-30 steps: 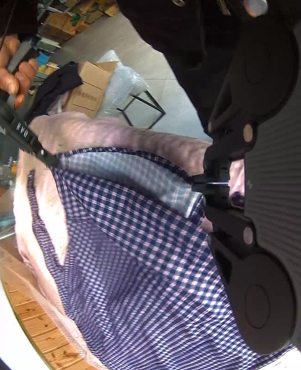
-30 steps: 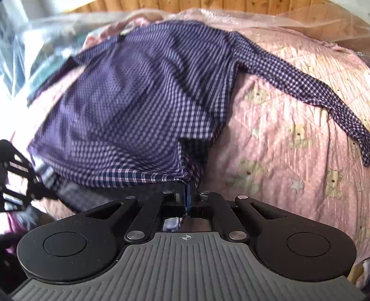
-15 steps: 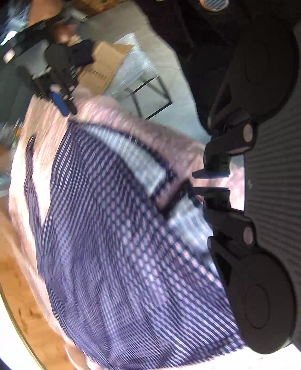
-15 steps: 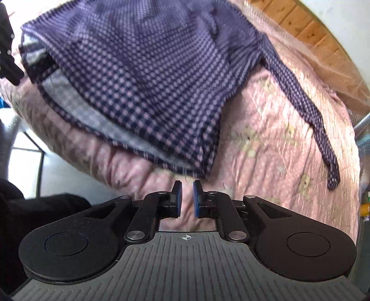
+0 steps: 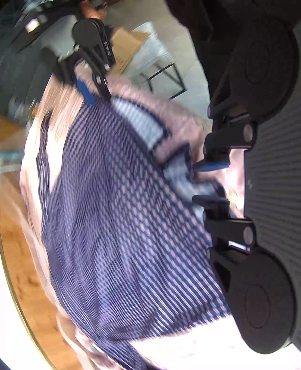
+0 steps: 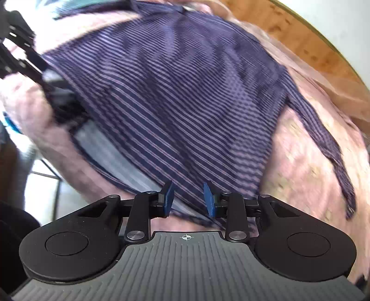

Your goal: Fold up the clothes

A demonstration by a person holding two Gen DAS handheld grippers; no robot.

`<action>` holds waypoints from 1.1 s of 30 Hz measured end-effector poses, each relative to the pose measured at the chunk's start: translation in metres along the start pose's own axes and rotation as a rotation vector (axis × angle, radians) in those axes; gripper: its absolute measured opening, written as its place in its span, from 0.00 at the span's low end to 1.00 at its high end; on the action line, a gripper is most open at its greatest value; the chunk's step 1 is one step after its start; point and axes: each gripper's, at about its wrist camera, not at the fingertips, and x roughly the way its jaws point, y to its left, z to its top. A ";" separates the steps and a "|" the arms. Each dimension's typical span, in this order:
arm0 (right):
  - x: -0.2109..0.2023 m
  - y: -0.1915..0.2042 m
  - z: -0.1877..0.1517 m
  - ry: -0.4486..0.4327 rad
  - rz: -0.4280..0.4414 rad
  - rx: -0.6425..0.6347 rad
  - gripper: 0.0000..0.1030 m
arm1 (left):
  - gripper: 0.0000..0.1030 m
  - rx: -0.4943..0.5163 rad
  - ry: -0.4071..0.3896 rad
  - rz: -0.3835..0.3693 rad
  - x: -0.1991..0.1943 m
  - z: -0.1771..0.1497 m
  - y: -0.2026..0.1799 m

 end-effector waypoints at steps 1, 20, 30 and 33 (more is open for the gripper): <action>0.000 0.020 0.010 -0.033 0.059 -0.050 0.37 | 0.26 0.056 0.006 0.004 0.006 0.002 -0.012; 0.037 0.075 0.036 -0.003 0.215 -0.139 0.01 | 0.06 0.217 0.016 0.014 0.043 0.013 -0.034; 0.036 0.060 0.040 0.004 0.284 -0.039 0.00 | 0.21 0.021 0.023 -0.082 0.052 0.009 -0.029; 0.043 0.055 0.040 0.013 0.261 -0.048 0.00 | 0.21 0.009 0.016 -0.066 0.050 0.005 -0.032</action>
